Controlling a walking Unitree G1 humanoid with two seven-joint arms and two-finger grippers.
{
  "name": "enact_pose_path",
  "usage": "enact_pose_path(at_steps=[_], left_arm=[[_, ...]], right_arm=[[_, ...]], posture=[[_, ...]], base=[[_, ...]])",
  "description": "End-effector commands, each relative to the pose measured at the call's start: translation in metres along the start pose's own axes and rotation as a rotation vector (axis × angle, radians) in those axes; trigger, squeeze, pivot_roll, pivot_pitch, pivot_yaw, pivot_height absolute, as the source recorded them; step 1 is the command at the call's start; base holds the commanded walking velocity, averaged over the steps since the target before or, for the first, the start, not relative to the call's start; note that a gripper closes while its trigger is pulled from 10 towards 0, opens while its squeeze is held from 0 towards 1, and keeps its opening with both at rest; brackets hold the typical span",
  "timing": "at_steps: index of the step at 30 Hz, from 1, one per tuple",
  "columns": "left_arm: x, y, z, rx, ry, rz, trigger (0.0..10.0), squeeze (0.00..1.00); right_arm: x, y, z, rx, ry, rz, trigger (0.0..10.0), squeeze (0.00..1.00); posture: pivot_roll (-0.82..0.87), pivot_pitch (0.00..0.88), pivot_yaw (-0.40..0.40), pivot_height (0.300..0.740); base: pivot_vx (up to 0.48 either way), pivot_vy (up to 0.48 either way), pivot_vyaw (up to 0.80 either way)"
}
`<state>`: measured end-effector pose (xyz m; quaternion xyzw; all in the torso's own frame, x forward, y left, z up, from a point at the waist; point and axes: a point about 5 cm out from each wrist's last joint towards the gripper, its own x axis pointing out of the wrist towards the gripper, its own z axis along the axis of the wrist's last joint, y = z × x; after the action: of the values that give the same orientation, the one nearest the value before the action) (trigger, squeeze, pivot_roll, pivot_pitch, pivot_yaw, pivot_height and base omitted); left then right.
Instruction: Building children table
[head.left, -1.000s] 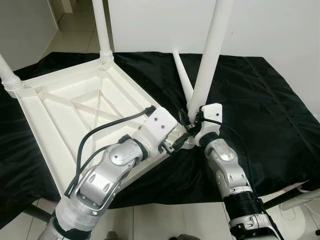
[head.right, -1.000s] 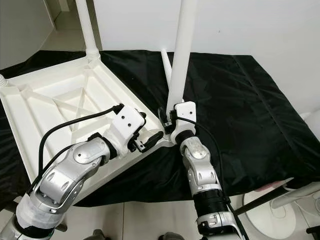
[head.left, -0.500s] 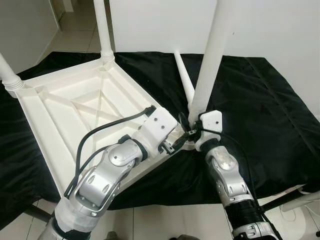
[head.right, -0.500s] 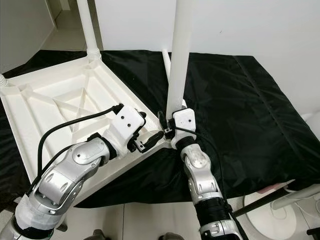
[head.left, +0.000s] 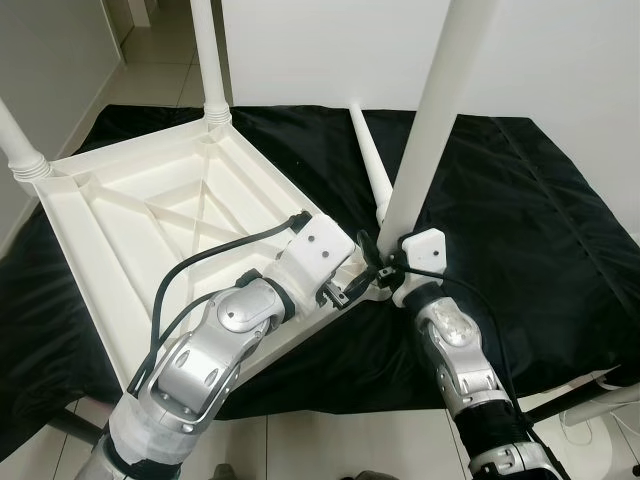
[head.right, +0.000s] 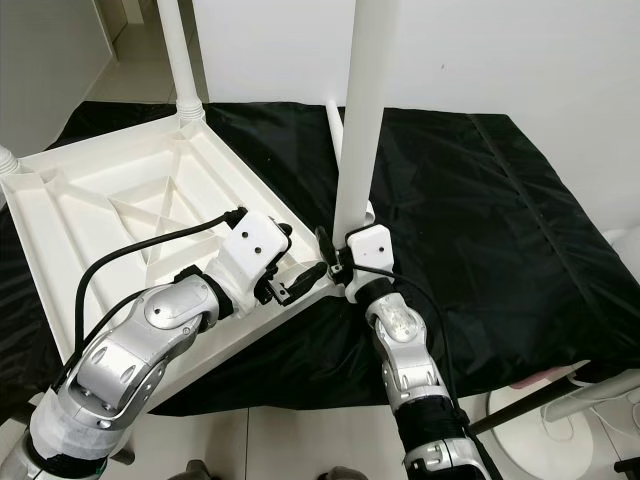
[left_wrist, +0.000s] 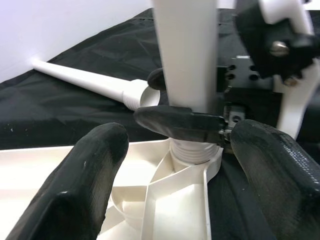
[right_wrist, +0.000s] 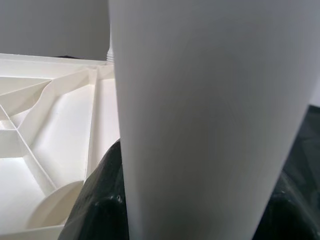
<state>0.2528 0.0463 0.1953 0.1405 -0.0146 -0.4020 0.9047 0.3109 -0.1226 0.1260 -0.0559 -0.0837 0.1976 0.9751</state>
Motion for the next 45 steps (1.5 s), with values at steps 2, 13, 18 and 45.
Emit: enact_pose_path(at_steps=[2, 13, 18, 45], left_arm=[[0.001, 0.002, 0.002, 0.011, 0.003, -0.014, 10.0, 0.0], [0.0, 0.002, 0.004, 0.009, -0.003, -0.006, 10.0, 0.0], [0.0, 0.002, 0.004, 0.009, -0.005, -0.003, 10.0, 0.0], [-0.001, 0.011, 0.025, -0.139, -0.147, -0.091, 10.0, 1.0]], right_arm=[[-0.012, 0.0, -0.042, 0.083, 0.262, -0.003, 10.0, 0.0], [-0.008, 0.0, -0.044, 0.11, 0.313, 0.052, 10.0, 0.0], [-0.01, 0.002, -0.047, 0.205, 0.321, 0.039, 10.0, 0.0], [-0.014, 0.004, 0.003, 0.143, 0.065, 0.209, 10.0, 0.0]], posture=[[0.01, 0.04, -0.003, 0.74], [0.01, 0.041, -0.01, 0.74], [0.01, 0.042, -0.011, 0.74], [0.0, 0.04, 0.0, 0.74]], base=[[0.0, 0.0, 0.0], [0.0, 0.0, 0.0], [0.0, 0.0, 0.0], [0.0, 0.0, 0.0]])
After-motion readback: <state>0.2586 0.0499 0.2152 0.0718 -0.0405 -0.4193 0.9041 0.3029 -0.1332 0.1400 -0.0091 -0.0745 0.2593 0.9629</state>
